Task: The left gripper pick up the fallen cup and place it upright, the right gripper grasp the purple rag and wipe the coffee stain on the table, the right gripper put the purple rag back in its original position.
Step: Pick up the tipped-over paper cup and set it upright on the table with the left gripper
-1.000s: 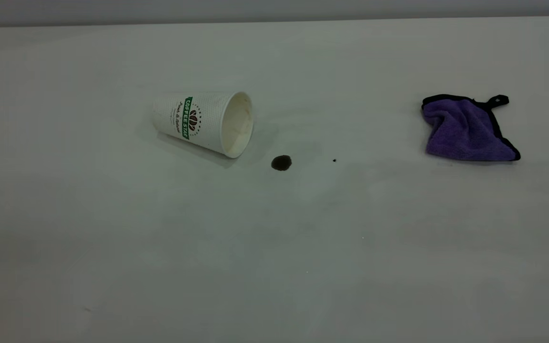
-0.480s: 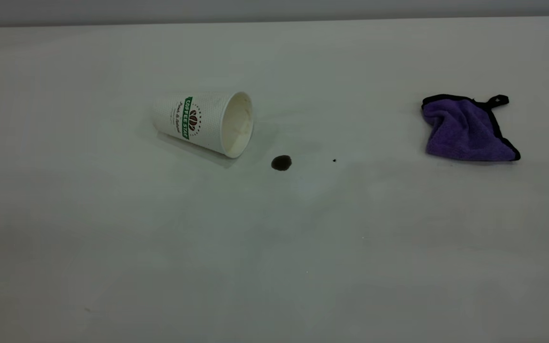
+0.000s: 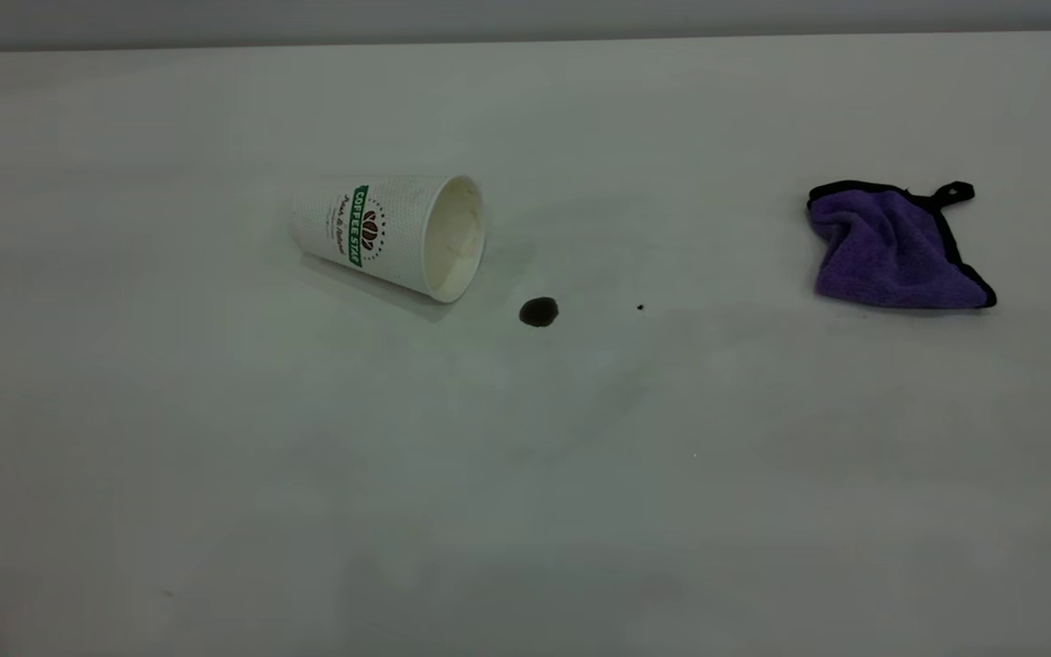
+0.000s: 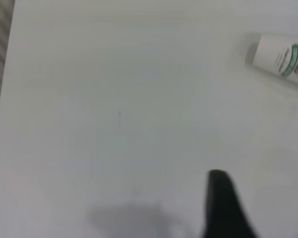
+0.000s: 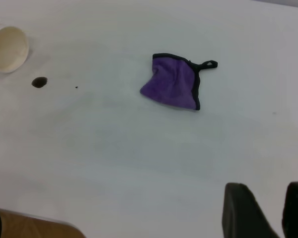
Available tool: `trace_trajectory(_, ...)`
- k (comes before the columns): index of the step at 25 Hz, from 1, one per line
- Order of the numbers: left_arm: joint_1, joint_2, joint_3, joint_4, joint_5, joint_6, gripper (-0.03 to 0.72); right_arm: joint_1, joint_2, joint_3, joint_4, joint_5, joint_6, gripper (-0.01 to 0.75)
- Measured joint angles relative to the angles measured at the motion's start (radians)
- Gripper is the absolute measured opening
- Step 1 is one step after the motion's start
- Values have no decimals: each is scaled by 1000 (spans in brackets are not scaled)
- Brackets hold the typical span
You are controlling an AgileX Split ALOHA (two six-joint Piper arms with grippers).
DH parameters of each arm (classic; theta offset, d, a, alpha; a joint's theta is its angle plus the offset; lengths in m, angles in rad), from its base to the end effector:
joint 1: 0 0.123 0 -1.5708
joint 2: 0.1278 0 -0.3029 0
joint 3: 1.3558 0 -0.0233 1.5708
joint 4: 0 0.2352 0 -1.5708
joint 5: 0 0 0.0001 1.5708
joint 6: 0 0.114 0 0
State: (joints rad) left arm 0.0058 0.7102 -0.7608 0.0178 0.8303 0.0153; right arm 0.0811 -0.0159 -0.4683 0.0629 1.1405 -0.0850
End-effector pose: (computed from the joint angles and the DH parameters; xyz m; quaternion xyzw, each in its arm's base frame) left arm 0.1148 0.0022 0.3307 0.0069 0.9051 0.0130 0.4250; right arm -0.0204 0.0049 0.2423 -0.0749 0.8735 0.0304 0.4800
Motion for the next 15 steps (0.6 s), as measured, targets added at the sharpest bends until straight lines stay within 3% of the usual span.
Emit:
trace_trajectory(2,0,104,-47,-7,-47,24,625,0,0,0,0,0,0,238)
trace_trajectory(4,0,194,-85,-9,-75,33,691,0,0,0,0,0,0,238)
trace_trajectory(8,-51,381,-146,-1,-124,38,704,0,0,0,0,0,0,238)
trace_trajectory(15,-263,752,-277,230,-205,-180,699,0,0,0,0,0,0,238)
